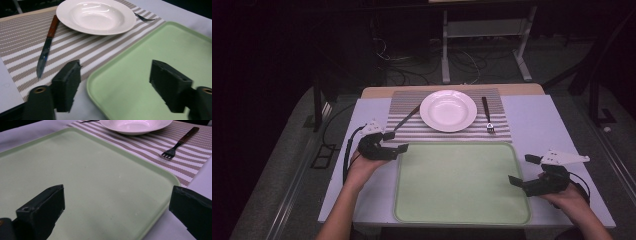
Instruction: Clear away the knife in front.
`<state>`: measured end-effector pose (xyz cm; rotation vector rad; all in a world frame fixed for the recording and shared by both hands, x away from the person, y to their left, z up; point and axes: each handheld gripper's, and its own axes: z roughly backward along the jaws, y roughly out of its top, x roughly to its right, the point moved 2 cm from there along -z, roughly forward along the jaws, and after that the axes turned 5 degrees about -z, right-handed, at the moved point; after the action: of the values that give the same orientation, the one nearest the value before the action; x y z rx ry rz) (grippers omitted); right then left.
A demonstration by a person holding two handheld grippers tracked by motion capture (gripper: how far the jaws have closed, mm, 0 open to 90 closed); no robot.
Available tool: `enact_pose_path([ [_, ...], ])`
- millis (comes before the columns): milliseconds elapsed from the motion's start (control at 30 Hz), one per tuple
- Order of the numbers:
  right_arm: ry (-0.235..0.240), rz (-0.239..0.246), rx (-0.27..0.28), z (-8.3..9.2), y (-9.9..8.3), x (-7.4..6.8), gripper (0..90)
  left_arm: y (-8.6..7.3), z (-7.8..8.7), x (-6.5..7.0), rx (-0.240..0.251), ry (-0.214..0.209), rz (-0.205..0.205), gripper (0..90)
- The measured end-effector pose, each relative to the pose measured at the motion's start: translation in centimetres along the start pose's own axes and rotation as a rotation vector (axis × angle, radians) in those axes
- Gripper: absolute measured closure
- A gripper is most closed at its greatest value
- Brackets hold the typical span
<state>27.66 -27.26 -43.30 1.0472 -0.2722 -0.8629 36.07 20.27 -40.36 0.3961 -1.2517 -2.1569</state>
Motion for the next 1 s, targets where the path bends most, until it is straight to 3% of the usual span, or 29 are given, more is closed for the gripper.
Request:
enact_pose_path([
  [500, -0.002, 0.004, -0.007, -0.1, -0.1, 0.0, 0.5, -2.0, 1.7, 3.3, 0.027, -0.044, -0.027, 0.5],
  [733, -0.005, 0.012, -0.006, -0.1, -0.1, -0.1, 0.5, -2.9, 1.8, 4.0, 0.013, -0.050, -0.021, 0.0],
  [1000, -0.006, 0.010, -0.001, -0.1, -0.1, 0.0, 0.5, -2.7, 1.3, 3.8, 0.005, -0.037, -0.040, 0.0],
])
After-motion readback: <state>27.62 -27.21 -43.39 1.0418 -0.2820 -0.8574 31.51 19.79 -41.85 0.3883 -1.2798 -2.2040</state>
